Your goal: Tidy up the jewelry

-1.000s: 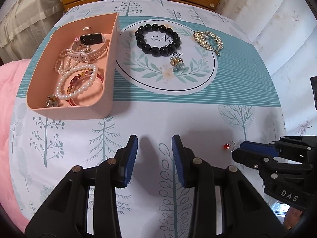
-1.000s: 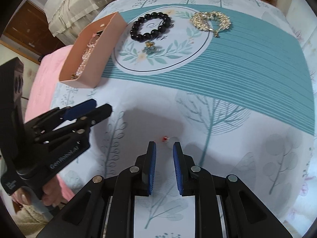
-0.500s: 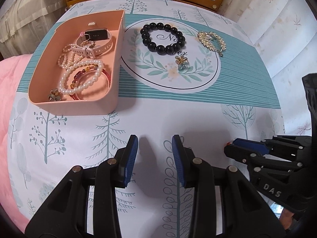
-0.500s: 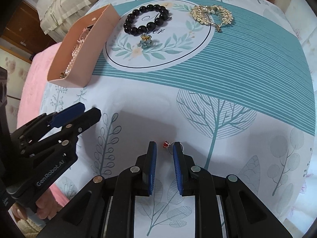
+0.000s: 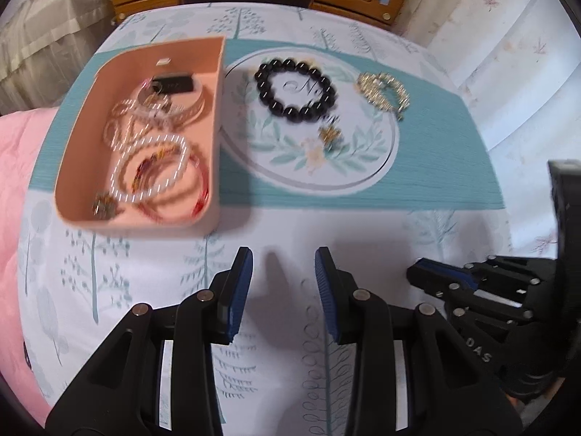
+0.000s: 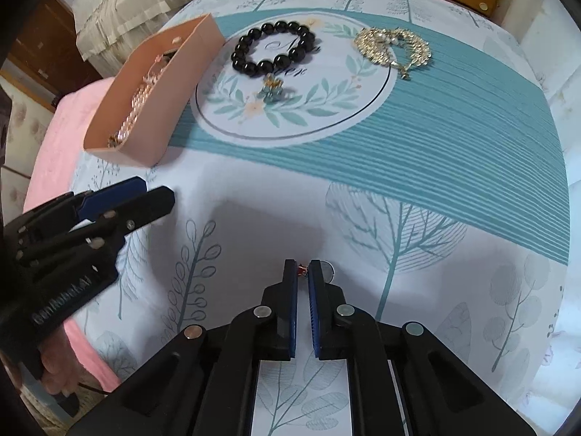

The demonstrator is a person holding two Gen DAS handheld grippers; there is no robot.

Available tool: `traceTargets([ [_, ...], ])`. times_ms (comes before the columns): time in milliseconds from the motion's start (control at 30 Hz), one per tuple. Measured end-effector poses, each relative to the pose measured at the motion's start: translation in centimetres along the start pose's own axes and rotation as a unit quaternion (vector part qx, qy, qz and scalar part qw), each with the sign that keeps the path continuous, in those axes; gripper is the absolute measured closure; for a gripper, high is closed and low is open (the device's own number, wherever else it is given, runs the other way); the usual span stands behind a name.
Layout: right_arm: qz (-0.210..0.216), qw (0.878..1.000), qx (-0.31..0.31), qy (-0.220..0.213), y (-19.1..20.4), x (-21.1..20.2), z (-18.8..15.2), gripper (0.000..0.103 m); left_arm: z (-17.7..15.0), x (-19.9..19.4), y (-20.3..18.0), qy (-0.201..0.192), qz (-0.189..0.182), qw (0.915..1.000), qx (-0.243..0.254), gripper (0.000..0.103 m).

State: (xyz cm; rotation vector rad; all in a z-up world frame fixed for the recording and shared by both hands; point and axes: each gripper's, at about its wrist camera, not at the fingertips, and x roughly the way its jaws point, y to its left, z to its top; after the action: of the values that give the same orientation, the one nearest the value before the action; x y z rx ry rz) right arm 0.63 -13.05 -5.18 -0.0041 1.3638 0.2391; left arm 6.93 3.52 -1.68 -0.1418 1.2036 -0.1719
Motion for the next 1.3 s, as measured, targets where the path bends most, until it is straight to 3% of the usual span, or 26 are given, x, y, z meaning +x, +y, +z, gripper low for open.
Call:
traceTargets([
  [233,0.024,0.998,0.034,-0.046,-2.5,-3.0,2.7,0.097,5.4,0.0,-0.3,0.030,-0.032,0.9990,0.003,0.071],
  [467,0.021,0.995,0.042,-0.085,-3.8,-5.5,5.6,0.097,8.4,2.5,-1.8,0.047,-0.038,0.9981,-0.012,0.071],
  [900,0.040,0.992,0.063,-0.101,-6.1,-5.2,6.1,0.097,9.4,7.8,-3.7,0.058,-0.016,0.9973,-0.042,0.071],
  [1000,0.039,0.992,0.070,-0.101,-6.9,-5.0,5.7,0.097,9.5,8.0,-4.1,0.046,-0.005,0.9983,-0.036,0.071],
  [1067,0.040,0.991,0.075,-0.099,-7.4,-4.8,5.5,0.097,9.5,8.1,-4.4,0.041,-0.005,0.9986,-0.035,0.078],
  [1100,0.039,0.991,0.076,-0.098,-7.6,-4.7,5.4,0.097,9.5,8.3,-4.4,0.042,-0.006,0.9986,-0.032,0.087],
  [1300,0.043,0.991,0.076,-0.102,-7.5,-5.2,5.4,0.097,9.5,6.5,-4.5,0.030,-0.016,0.9991,-0.026,0.088],
])
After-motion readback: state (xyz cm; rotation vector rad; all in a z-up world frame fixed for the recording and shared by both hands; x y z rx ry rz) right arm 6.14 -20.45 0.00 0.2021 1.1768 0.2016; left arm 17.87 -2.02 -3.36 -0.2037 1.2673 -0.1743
